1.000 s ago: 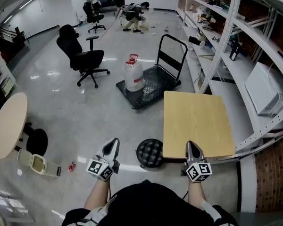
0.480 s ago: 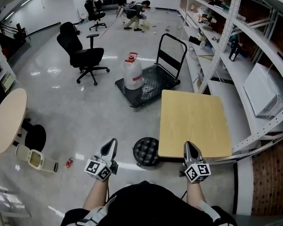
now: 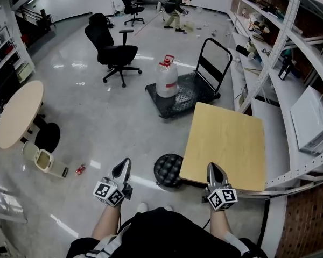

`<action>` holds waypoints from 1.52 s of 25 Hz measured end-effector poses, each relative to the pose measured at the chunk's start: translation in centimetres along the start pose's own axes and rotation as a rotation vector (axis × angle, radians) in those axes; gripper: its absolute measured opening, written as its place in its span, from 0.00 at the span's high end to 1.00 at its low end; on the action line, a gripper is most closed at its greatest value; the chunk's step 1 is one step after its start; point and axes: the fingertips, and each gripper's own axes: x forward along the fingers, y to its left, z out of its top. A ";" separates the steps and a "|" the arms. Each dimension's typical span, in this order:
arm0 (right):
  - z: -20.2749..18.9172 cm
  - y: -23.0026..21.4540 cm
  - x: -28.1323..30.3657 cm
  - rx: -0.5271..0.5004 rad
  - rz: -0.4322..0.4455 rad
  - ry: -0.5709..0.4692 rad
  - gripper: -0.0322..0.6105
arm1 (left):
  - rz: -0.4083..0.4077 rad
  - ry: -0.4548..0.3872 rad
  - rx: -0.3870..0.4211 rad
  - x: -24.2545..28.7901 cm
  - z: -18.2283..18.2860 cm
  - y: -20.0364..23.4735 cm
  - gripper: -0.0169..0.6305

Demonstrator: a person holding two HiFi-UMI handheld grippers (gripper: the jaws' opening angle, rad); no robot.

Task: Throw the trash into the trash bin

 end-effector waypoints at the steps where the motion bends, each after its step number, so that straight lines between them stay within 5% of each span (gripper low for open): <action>1: -0.3 0.0 0.2 0.007 0.015 0.006 0.94 | 0.019 0.002 -0.001 -0.5 -0.1 0.0 0.97; 8: -3.6 0.3 2.6 0.003 0.138 0.102 0.94 | 0.151 -0.009 0.013 -4.2 0.2 -0.3 0.97; 16: -2.6 5.1 6.9 -0.028 0.237 0.088 0.94 | 0.264 -0.085 0.041 -9.0 3.2 3.7 0.97; 30: -2.4 17.2 14.0 -0.053 0.347 0.061 0.94 | 0.387 -0.186 0.099 -18.1 9.1 12.4 0.97; 38: -5.1 29.0 17.8 -0.081 0.537 0.107 0.94 | 0.561 -0.250 0.095 -28.0 10.7 15.4 0.97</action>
